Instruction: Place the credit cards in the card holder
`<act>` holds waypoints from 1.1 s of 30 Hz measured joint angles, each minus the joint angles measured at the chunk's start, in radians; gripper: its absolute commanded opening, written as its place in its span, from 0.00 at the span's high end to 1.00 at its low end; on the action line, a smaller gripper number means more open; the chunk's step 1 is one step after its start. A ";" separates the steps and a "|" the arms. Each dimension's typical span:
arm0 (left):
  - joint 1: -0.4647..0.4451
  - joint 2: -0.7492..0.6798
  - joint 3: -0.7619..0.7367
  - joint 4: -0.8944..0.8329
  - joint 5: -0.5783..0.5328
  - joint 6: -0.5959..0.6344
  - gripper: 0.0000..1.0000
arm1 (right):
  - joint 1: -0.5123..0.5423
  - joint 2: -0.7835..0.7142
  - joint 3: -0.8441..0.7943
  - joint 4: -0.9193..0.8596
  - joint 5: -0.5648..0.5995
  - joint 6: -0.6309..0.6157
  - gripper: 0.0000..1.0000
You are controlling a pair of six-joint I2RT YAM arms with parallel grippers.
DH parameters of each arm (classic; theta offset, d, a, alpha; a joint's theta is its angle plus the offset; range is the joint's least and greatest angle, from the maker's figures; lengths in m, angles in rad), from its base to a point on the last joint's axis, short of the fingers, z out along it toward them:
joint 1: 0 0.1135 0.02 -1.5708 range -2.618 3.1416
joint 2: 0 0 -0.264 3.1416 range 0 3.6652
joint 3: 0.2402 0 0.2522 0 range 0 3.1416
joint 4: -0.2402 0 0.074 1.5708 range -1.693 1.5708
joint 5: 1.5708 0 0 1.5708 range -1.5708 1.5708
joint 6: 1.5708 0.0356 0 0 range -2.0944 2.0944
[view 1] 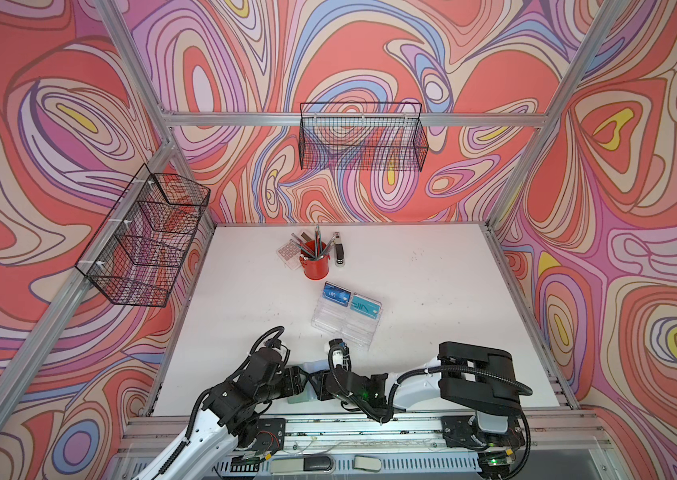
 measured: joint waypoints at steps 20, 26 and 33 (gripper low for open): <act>0.000 0.072 0.002 0.047 0.000 -0.008 0.90 | 0.001 -0.076 -0.065 0.066 -0.016 -0.006 0.75; 0.000 0.072 0.002 0.047 0.000 -0.008 0.89 | 0.001 -0.125 -0.088 0.028 0.019 0.000 0.71; 0.000 0.072 0.002 0.047 0.000 -0.008 0.84 | 0.001 -0.091 -0.080 0.012 -0.002 0.007 0.67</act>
